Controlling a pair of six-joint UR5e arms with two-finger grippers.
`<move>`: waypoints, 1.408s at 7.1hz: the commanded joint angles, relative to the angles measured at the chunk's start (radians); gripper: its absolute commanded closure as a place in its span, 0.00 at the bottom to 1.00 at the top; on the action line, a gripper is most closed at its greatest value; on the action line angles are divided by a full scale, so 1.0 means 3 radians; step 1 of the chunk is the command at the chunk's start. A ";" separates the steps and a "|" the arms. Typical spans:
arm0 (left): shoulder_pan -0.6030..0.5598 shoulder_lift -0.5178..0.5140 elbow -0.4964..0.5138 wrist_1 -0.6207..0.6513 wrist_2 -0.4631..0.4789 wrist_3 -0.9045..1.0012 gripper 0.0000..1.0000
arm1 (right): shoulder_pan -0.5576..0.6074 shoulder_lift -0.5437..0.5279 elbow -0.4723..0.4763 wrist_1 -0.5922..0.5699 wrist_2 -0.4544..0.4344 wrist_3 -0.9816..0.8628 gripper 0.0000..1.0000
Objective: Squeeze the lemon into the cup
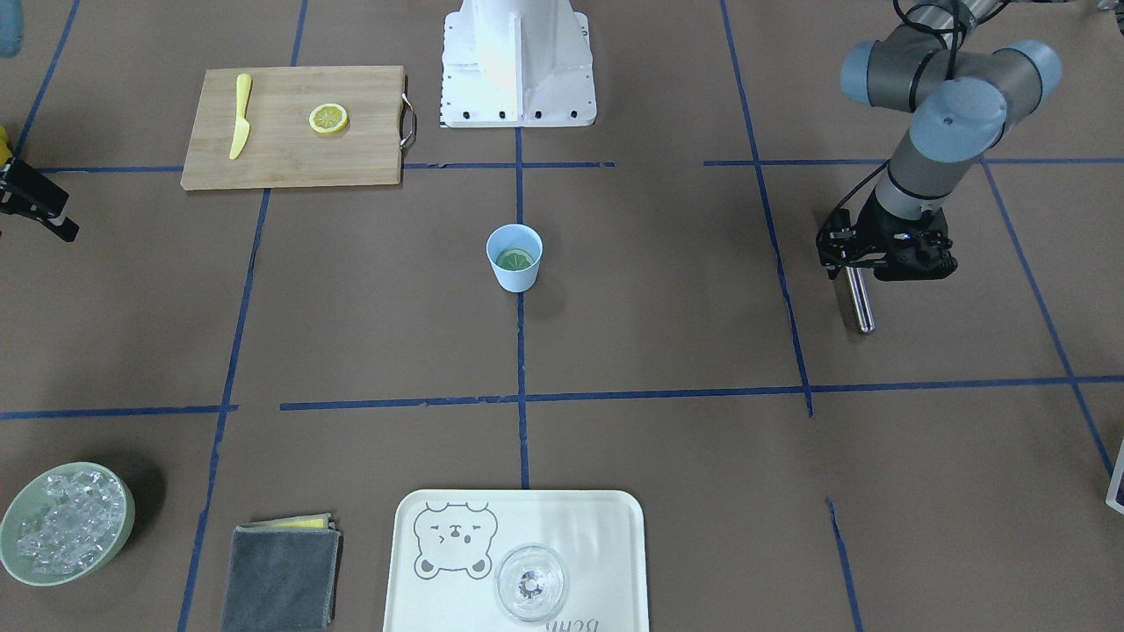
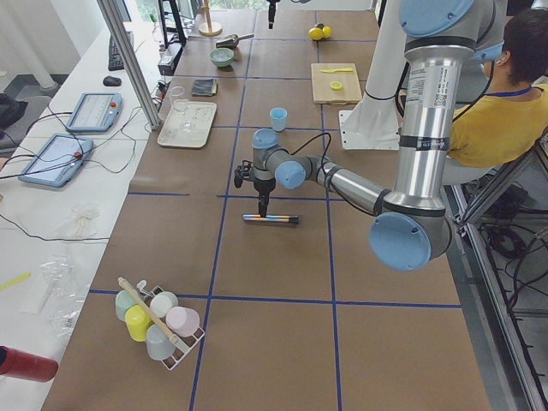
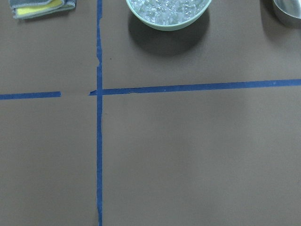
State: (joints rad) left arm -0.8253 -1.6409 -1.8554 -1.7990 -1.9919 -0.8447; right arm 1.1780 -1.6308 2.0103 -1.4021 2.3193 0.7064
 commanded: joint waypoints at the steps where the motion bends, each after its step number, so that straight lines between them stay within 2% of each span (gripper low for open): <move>1: -0.0625 0.0095 -0.0263 0.0136 -0.0175 0.0917 0.00 | 0.0219 -0.0050 -0.0206 -0.0020 0.0005 -0.0357 0.00; 2: -0.1034 0.0242 -0.0263 0.0157 -0.0688 0.1389 0.00 | 0.0362 -0.0071 -0.0293 -0.0066 0.0036 -0.0664 0.00; 3: -0.1605 0.0411 -0.0212 0.0167 -0.1088 0.2057 0.00 | 0.0530 -0.0096 -0.0380 -0.0107 0.0117 -0.0773 0.00; 5: -0.2170 0.0642 0.0047 0.0173 -0.1204 0.2874 0.00 | 0.0741 -0.0087 -0.0691 -0.0128 0.0204 -0.1350 0.00; 7: -0.2616 0.0699 0.0435 0.0193 -0.1229 0.3533 0.00 | 0.0925 -0.0061 -0.0749 -0.0611 0.0200 -0.1957 0.00; 9: -0.2638 0.0719 0.0453 0.0280 -0.1306 0.3430 0.00 | 0.0967 -0.0015 -0.0769 -0.0752 0.0200 -0.2063 0.00; 10: -0.2638 0.0699 0.0372 0.0341 -0.1301 0.2959 0.00 | 0.1012 -0.0010 -0.0770 -0.0752 0.0210 -0.2063 0.00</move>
State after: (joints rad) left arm -1.6124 -1.4296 -1.7279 -1.7149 -2.3801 0.1530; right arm 1.4682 -1.6371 1.7820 -1.6186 2.3799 0.0967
